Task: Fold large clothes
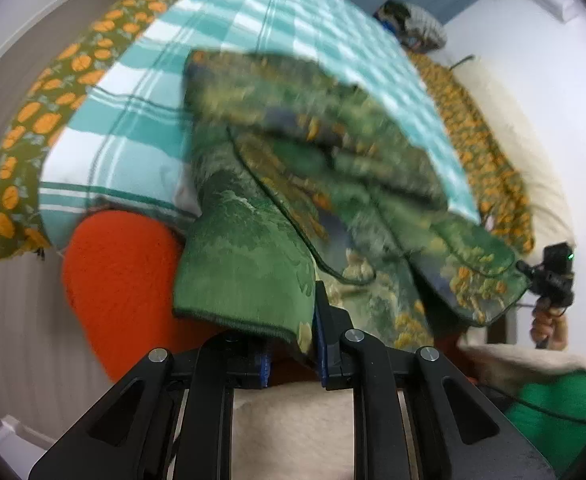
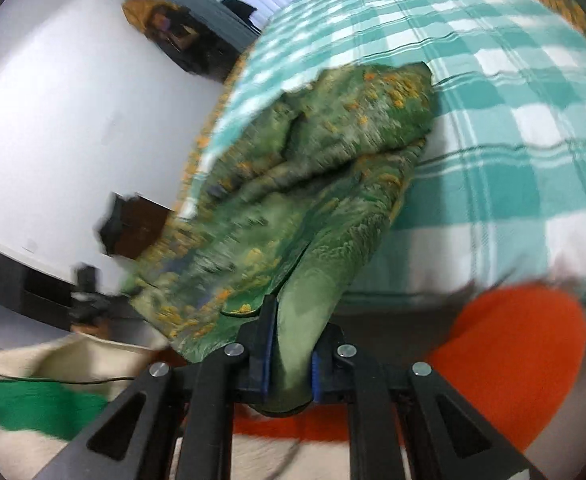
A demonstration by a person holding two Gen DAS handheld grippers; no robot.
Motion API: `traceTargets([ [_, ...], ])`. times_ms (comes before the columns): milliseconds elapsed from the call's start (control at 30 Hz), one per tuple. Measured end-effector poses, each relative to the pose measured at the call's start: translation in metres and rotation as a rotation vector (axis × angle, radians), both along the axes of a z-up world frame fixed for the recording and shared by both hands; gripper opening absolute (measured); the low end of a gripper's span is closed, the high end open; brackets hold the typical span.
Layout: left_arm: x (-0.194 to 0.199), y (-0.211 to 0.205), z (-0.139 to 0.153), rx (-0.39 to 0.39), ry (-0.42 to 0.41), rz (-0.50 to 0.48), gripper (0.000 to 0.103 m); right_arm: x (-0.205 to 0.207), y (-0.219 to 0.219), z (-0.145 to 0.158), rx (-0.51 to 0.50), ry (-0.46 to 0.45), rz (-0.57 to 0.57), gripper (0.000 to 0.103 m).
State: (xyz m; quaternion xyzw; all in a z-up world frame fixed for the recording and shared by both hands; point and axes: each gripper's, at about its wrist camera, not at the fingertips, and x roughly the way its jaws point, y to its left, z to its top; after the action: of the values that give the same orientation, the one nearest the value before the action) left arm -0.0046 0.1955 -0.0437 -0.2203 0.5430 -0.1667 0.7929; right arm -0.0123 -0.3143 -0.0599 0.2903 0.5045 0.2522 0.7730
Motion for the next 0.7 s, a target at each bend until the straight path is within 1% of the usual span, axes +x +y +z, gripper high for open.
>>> traceTargets([
  [33, 0.002, 0.002, 0.008, -0.016, -0.02, 0.014, 0.016, -0.002, -0.002, 0.01, 0.04, -0.016, 0.001, 0.014],
  [100, 0.017, 0.007, 0.024, -0.049, -0.076, 0.045, 0.016, 0.004, -0.003, 0.024, 0.061, -0.049, 0.002, 0.014],
  [133, 0.025, 0.008, 0.027, -0.057, -0.099, 0.05, 0.016, 0.012, -0.003, 0.029, 0.066, -0.069, 0.003, 0.014],
  [200, 0.064, 0.01, 0.03, -0.052, -0.151, 0.075, 0.016, 0.037, -0.003, 0.033, 0.054, -0.113, 0.001, 0.014],
  [233, 0.083, 0.012, 0.027, -0.061, -0.159, 0.092, 0.016, 0.049, -0.003, 0.032, 0.051, -0.123, -0.008, 0.014],
  [300, 0.119, 0.017, 0.02, -0.093, -0.158, 0.123, 0.016, 0.088, -0.006, 0.025, 0.05, -0.137, -0.057, 0.014],
  [333, 0.142, 0.016, 0.018, -0.097, -0.157, 0.139, 0.016, 0.117, -0.009, 0.015, 0.05, -0.139, -0.098, 0.014],
  [367, 0.164, 0.015, 0.014, -0.086, -0.16, 0.149, 0.016, 0.136, -0.011, 0.007, 0.057, -0.132, -0.124, 0.014],
  [400, 0.191, 0.008, 0.008, -0.053, -0.165, 0.151, 0.016, 0.162, -0.014, -0.006, 0.061, -0.124, -0.16, 0.014],
  [467, 0.219, 0.0, -0.003, 0.018, -0.175, 0.166, 0.016, 0.203, -0.015, -0.029, 0.036, -0.115, -0.227, 0.014],
  [500, 0.227, -0.004, -0.01, 0.044, -0.179, 0.174, 0.018, 0.219, -0.015, -0.042, 0.025, -0.111, -0.243, 0.014],
  [533, 0.24, -0.011, -0.021, 0.087, -0.189, 0.186, 0.024, 0.23, -0.015, -0.051, 0.009, -0.107, -0.266, 0.014],
  [600, 0.253, -0.022, -0.039, 0.161, -0.189, 0.206, 0.028, 0.249, -0.013, -0.076, -0.017, -0.087, -0.315, 0.014],
  [667, 0.254, -0.025, -0.05, 0.184, -0.172, 0.201, 0.038, 0.257, -0.012, -0.102, 0.008, -0.052, -0.357, 0.019],
  [700, 0.252, -0.024, -0.053, 0.169, -0.168, 0.199, 0.052, 0.26, -0.013, -0.113, 0.03, -0.027, -0.373, 0.023],
])
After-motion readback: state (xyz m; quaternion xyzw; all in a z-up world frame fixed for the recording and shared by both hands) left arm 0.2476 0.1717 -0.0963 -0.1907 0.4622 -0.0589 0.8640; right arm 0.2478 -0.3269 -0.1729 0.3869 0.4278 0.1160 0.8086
